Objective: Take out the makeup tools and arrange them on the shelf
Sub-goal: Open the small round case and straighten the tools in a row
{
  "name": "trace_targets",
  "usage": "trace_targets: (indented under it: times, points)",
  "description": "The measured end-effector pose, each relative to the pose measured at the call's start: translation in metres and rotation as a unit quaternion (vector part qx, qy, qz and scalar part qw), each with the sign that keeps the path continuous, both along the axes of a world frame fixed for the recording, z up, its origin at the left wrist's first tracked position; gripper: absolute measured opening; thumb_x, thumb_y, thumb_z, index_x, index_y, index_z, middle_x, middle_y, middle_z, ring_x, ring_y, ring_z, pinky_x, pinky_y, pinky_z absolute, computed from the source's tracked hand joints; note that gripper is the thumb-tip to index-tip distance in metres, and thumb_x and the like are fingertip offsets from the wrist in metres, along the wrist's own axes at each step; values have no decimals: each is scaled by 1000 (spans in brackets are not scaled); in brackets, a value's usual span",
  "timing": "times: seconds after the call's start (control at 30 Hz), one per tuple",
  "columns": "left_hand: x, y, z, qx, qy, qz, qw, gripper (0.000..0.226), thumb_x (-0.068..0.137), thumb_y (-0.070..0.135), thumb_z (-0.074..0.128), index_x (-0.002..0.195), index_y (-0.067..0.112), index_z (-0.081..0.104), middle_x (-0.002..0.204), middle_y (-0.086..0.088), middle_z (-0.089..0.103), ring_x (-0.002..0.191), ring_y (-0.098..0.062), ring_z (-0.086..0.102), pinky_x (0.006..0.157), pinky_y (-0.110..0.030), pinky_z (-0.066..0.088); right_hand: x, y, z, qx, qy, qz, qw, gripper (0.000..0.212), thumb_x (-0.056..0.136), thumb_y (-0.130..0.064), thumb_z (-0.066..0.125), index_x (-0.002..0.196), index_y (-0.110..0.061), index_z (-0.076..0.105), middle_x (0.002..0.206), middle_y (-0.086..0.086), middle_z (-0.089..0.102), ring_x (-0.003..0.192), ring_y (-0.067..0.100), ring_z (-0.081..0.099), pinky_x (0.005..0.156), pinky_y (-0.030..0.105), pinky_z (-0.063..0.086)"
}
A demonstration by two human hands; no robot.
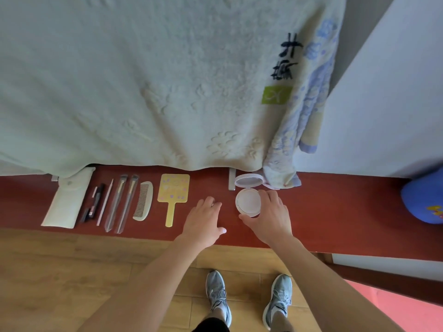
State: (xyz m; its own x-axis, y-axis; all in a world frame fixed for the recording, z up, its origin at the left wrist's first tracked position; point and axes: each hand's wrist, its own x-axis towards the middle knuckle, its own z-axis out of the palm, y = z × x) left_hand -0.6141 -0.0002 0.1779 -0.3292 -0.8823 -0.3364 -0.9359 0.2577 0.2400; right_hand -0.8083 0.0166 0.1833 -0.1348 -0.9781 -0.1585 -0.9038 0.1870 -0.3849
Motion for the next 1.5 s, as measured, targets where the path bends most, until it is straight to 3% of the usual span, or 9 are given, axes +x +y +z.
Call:
trace_targets:
  times: [0.53,1.3,1.5]
  points:
    - [71,-2,0,7,20,4,1000,70,86,42,71,144,17,41,138,4,42,123,-17,45,95,-33,47,91,-15,-19,16,-11,2,1000,75,67,-62,73,122,-18,48,115,-1,49,103,21,54,87,35,46]
    - [82,5,-1,-11,29,4,1000,57,88,40,70,134,14,51,129,2,48,119,-16,49,92,-31,49,114,-12,-23,34,5,4,999,83,65,-69,71,125,-17,46,116,1,47,104,21,54,88,35,46]
    - [81,5,-1,-11,28,6,1000,58,87,41,70,135,14,51,129,2,48,117,-16,49,90,-30,49,106,-12,-24,42,-18,25,999,76,71,-56,73,129,-18,43,119,1,45,106,21,53,90,34,46]
